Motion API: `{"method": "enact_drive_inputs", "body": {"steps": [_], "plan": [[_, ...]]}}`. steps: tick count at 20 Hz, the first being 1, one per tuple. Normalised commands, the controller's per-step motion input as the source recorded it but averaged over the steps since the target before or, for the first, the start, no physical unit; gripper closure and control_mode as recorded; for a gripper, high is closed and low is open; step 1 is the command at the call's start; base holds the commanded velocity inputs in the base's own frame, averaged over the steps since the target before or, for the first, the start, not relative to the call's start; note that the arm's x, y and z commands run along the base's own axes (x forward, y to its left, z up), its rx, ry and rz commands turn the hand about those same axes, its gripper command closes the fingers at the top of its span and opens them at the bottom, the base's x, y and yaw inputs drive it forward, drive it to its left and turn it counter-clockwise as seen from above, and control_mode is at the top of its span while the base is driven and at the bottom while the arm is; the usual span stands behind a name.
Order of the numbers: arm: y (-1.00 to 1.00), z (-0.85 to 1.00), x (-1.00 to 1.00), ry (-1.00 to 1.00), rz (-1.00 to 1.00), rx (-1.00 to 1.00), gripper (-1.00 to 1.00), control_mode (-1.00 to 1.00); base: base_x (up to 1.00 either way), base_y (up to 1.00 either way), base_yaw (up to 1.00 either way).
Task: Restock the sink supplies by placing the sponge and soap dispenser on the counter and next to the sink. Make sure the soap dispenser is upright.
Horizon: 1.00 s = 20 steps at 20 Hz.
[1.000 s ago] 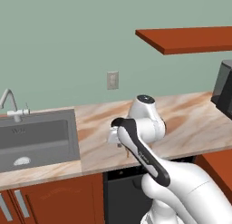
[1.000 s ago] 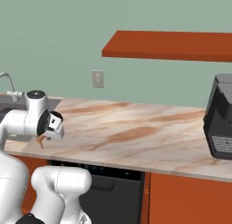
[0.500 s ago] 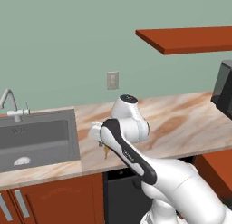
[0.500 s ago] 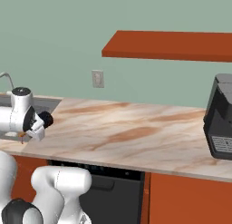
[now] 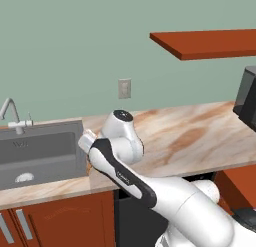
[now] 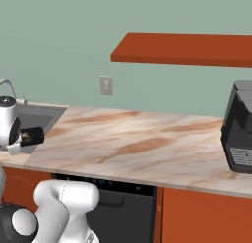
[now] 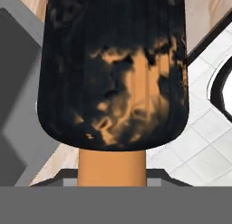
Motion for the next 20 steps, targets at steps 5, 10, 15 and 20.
{"method": "enact_drive_inputs", "body": {"steps": [5, 10, 15, 20], "plan": [[-0.32, 0.00, 0.08, 0.13, -0.18, 0.47, 1.00, -1.00, 0.00, 0.00, 0.00], [-0.36, 0.00, 0.36, 0.11, -0.09, 0.45, 1.00, -1.00, 0.00, 0.00, 0.00], [-0.06, 0.20, 0.60, 0.27, -0.13, 0.28, 1.00, -1.00, 0.00, 0.00, 0.00], [-0.04, 0.04, 0.72, 0.32, -0.06, 0.16, 1.00, -1.00, 0.00, 0.00, 0.00]]}}
